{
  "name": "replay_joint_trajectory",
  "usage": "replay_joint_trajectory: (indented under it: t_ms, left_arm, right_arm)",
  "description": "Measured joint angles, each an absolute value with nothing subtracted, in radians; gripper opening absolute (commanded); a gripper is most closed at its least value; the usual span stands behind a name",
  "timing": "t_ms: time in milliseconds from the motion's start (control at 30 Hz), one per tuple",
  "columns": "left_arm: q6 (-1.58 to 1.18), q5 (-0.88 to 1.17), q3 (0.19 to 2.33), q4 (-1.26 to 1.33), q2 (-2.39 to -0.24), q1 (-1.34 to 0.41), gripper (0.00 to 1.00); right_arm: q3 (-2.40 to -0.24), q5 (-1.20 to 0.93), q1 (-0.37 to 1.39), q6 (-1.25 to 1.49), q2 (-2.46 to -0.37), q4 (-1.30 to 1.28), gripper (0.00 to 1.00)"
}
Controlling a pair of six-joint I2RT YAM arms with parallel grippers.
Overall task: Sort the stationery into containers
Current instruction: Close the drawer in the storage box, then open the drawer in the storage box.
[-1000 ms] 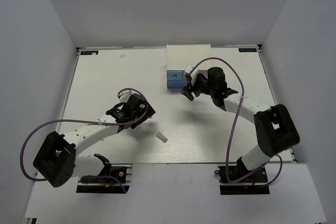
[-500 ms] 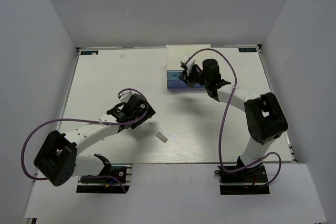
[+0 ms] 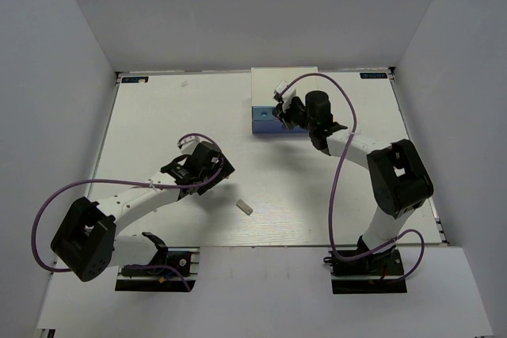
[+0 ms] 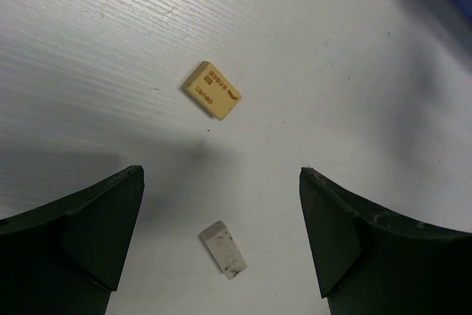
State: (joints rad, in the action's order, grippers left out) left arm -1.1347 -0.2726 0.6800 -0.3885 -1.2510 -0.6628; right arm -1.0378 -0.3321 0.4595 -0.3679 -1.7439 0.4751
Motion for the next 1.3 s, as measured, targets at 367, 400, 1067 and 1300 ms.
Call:
replay_joint_trajectory:
  t_ms: [367,400,1067,1300]
  left_arm:
    - [-1.134,-0.273,0.680,-0.389,-1.251,-0.663,0.96]
    - [-1.134,-0.273,0.680,-0.389,-1.251,-0.663,0.96]
    - [-1.147,-0.272,0.670,-0.393,-1.247,-0.663,0.95]
    - [-1.152,-0.271,0.666,-0.401,-1.245,-0.663,0.95]
  right_arm:
    - [-0.986,-0.422,0.458,-0.332,-1.721,0.470,0.54]
    - [-0.957,-0.427,0.458,-0.317,-1.704,0.474,0.64]
    - [-0.748,-0.086,0.414,0.397,-1.641,0.471,0.44]
    - [-0.737,-0.084,0.414,0.554,-1.695,0.553,0.44]
